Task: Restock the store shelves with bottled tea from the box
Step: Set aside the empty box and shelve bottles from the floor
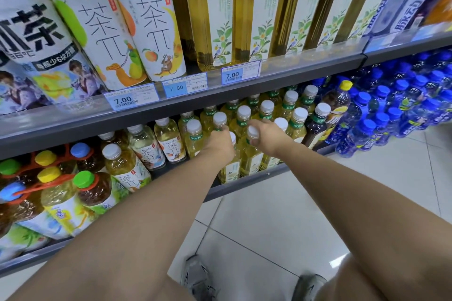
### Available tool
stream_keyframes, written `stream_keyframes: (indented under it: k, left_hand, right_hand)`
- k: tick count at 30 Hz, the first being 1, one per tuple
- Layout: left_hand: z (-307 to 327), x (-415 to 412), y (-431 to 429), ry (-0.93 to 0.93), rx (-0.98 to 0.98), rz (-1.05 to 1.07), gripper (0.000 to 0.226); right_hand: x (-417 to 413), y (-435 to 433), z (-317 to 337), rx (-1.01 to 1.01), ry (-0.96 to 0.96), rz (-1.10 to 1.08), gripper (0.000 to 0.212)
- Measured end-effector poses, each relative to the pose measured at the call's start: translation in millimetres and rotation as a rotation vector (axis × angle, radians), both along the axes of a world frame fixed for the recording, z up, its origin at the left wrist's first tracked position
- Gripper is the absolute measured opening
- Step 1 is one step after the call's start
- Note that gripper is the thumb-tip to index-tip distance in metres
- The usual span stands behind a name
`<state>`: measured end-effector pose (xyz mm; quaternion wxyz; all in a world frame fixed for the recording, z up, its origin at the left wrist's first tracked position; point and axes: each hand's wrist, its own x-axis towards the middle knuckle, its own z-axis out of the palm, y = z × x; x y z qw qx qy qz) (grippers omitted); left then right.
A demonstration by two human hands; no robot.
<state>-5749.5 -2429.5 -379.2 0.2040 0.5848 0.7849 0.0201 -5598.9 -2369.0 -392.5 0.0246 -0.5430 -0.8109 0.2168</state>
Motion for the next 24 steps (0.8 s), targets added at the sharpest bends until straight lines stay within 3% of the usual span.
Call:
stream_keyframes:
  k: [2, 5, 8, 11, 16, 24]
  left_hand:
    - [1, -1, -4, 0.083, 0.017, -0.031, 0.066]
    - [11, 9, -14, 0.231, 0.138, -0.121, 0.057]
    - [18, 41, -23, 0.308, 0.291, -0.270, 0.044]
    - [19, 92, -28, 0.254, 0.345, -0.417, 0.038]
    - [7, 197, -30, 0.132, 0.239, -0.597, 0.033]
    - [-97, 326, 6, 0.169, -0.030, -0.776, 0.034]
  right_hand:
    - [8, -5, 5, -0.034, 0.026, -0.042, 0.067]
    - [30, -15, 16, -0.042, -0.037, -0.063, 0.067]
    - [64, -29, 31, -0.035, -0.102, -0.049, 0.048]
    - [114, -47, 40, -0.005, -0.176, -0.063, 0.029]
    - [216, -83, 29, -0.084, -0.296, -0.168, 0.031]
    - [365, -104, -77, -0.317, -0.223, -0.519, 0.031]
